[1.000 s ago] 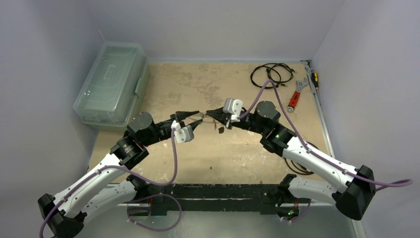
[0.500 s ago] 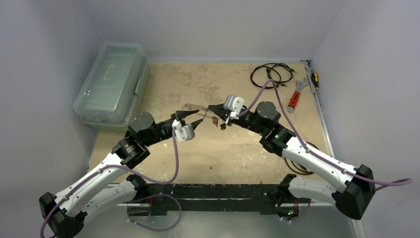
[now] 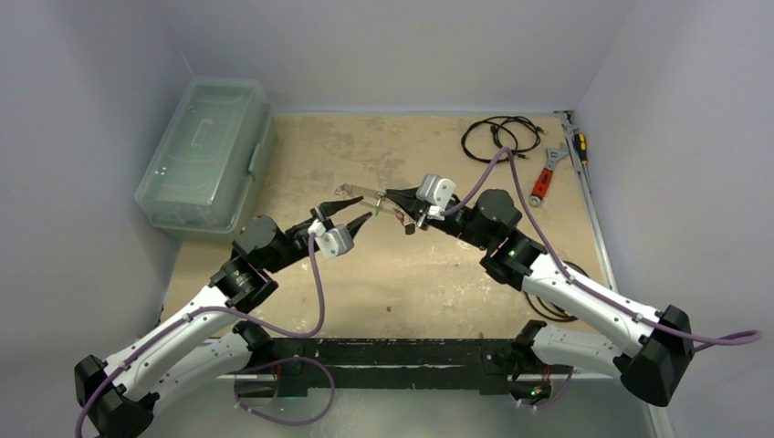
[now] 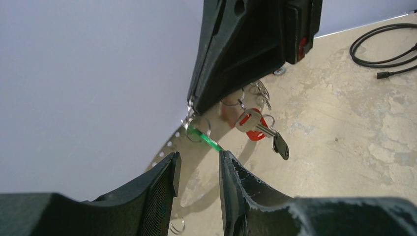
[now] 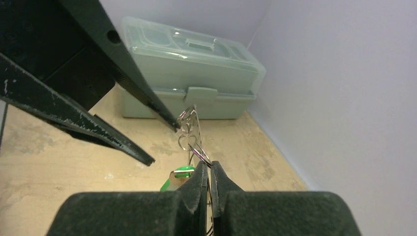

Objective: Put the keys on the keyring

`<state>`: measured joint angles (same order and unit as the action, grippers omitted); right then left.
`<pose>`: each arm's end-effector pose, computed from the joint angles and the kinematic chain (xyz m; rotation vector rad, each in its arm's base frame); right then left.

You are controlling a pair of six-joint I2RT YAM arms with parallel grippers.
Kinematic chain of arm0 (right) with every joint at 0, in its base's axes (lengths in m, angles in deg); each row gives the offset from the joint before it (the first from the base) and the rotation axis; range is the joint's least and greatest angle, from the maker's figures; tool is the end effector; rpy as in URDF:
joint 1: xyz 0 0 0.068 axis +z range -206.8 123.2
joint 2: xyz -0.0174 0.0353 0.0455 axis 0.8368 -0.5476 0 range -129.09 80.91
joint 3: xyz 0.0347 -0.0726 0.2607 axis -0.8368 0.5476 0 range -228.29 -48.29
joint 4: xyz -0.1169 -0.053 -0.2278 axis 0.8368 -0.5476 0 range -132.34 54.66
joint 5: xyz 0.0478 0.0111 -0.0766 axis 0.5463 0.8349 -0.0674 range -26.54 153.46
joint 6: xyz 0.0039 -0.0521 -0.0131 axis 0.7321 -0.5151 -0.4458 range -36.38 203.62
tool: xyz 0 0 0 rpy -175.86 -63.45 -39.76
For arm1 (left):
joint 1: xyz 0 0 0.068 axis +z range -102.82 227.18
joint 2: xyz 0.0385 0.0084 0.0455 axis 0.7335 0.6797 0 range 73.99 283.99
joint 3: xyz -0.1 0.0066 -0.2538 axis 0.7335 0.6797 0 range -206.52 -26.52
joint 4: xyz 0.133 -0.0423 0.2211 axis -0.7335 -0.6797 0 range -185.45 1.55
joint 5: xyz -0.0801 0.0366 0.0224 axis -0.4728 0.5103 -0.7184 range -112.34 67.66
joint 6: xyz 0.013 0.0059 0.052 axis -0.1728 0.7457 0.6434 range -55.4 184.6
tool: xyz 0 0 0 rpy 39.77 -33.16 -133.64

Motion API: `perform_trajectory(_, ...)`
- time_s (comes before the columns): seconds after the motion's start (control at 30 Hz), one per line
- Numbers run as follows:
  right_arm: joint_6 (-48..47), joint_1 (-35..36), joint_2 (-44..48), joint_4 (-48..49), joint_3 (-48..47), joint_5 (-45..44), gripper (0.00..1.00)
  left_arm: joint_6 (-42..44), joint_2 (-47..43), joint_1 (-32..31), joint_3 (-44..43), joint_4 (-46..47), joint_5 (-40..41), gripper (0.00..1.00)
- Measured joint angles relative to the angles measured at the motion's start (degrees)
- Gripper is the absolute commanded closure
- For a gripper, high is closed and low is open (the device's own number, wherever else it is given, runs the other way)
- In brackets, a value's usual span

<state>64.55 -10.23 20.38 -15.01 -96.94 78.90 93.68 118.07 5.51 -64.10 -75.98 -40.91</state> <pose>0.1646 0.1875 0.3676 -0.9688 1.0854 0.5854 0.1327 -0.1333 0.3402 1.0625 1.0384 -0.4155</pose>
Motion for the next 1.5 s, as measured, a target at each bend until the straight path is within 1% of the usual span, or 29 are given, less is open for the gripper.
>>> perform_trajectory(0.33,0.85,1.55,-2.29,-0.37,0.42,1.99,1.00,0.02,0.04,0.00,0.00,1.64,-0.92,0.63)
perform_trajectory(0.47,1.03,1.81,-2.91,-1.14,0.42,2.78,1.00,0.09,0.46,0.00,0.00,1.60,-1.33,0.66)
perform_trajectory(0.67,1.07,2.08,-2.91,-1.81,0.42,4.35,1.00,0.68,1.46,0.02,0.00,0.59,-1.95,0.69)
perform_trajectory(0.73,1.07,2.19,-2.89,-1.97,0.42,4.98,1.00,0.76,1.79,0.02,0.00,-0.15,-2.10,0.73)
perform_trajectory(0.77,1.07,2.19,-2.89,-2.03,0.42,5.09,1.00,0.94,1.97,0.02,0.00,-0.46,-2.16,0.78)
perform_trajectory(0.8,1.07,2.19,-2.89,-2.12,0.42,5.20,1.00,1.11,2.12,0.02,0.00,-0.83,-2.21,0.86)
perform_trajectory(0.83,1.03,2.19,-2.86,-2.36,0.42,5.22,1.00,1.49,2.19,0.02,0.00,-1.18,-2.27,0.96)
perform_trajectory(0.87,1.01,2.19,-2.86,-2.67,0.42,5.33,1.00,1.66,2.19,0.02,0.00,-1.33,-2.34,1.00)
perform_trajectory(1.07,1.05,2.12,-2.84,-3.54,0.42,5.68,1.00,2.43,2.23,0.02,0.00,-2.54,-3.32,1.00)
perform_trajectory(1.1,1.03,2.12,-2.84,-3.67,0.42,5.70,0.97,2.67,2.21,0.02,0.00,-2.75,-3.50,1.00)
perform_trajectory(1.13,0.98,2.14,-2.84,-3.89,0.42,5.70,0.87,2.99,2.21,0.02,0.00,-2.97,-3.63,1.00)
perform_trajectory(1.17,0.87,2.14,-2.84,-4.28,0.39,5.75,0.80,3.08,2.21,0.02,0.00,-3.26,-3.76,1.00)
perform_trajectory(1.23,0.35,2.19,-2.84,-5.42,0.22,5.75,0.72,3.15,2.23,0.00,0.00,-4.09,-4.02,1.00)
perform_trajectory(1.37,-1.44,2.19,-2.84,-8.57,-1.27,5.99,0.69,3.50,2.43,0.02,-0.02,-5.88,-4.15,1.00)
perform_trajectory(1.5,-2.69,2.19,-2.84,-10.64,-2.71,6.38,0.69,3.58,2.43,0.02,-0.02,-7.34,-4.59,1.00)
